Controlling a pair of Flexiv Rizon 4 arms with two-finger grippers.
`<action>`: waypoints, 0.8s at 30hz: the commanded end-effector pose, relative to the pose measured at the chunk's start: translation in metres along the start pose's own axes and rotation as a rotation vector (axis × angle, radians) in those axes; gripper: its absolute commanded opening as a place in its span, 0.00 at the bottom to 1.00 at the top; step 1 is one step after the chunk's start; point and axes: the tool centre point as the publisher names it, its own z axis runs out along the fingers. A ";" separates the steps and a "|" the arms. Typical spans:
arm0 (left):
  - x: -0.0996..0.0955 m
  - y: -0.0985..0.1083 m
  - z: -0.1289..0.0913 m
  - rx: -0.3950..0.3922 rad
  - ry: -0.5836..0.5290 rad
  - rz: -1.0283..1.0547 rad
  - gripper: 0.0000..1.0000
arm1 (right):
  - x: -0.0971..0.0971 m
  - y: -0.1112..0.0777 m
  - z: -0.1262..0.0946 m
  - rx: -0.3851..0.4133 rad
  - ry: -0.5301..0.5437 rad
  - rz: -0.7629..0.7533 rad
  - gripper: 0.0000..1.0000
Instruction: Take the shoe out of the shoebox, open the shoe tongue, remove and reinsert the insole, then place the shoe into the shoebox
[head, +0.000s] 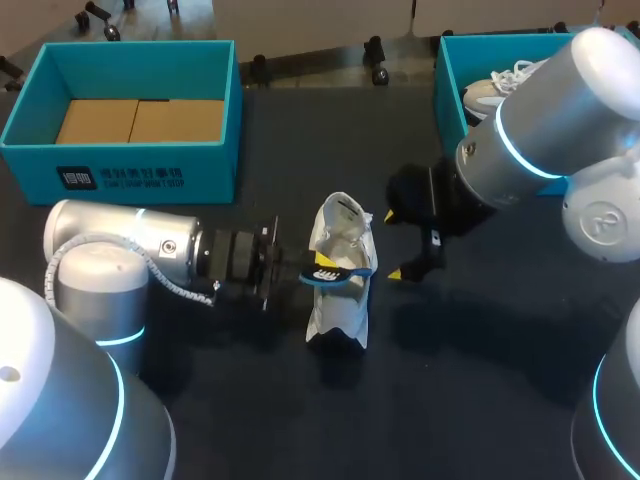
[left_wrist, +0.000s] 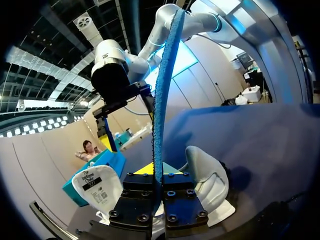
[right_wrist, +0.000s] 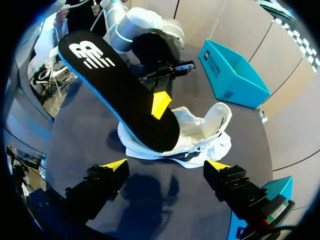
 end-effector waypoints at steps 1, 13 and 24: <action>-0.002 0.006 0.001 -0.003 0.007 -0.002 0.00 | 0.001 0.000 0.001 -0.001 -0.002 0.000 1.00; 0.003 0.028 0.003 -0.051 0.022 -0.003 0.00 | 0.001 0.000 0.001 -0.001 -0.002 0.000 1.00; -0.001 0.026 -0.004 -0.049 -0.009 -0.013 0.08 | 0.001 0.000 0.001 -0.001 -0.002 0.000 1.00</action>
